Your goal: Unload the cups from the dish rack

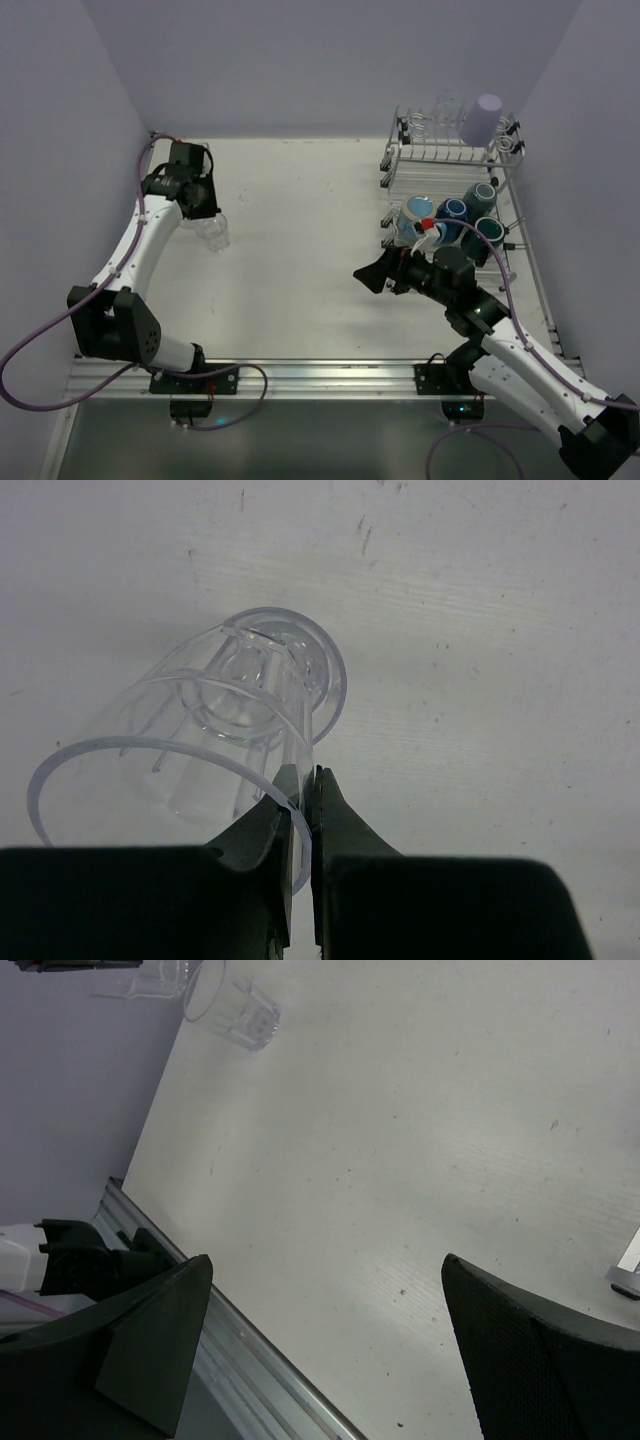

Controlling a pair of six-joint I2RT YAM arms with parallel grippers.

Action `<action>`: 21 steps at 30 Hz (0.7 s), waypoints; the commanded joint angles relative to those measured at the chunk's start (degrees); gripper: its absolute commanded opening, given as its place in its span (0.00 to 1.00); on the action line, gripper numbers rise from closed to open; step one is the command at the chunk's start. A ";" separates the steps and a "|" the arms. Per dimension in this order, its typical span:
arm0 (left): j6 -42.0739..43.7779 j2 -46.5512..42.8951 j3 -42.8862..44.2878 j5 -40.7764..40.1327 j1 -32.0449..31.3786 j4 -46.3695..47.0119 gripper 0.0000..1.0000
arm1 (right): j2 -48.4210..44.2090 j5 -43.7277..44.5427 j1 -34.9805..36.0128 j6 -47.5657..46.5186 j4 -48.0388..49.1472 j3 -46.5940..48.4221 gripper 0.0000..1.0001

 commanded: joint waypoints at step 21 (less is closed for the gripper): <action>2.84 6.47 0.81 -0.39 -2.50 -1.28 0.19 | 1.89 0.36 0.24 -0.93 3.59 -1.10 0.99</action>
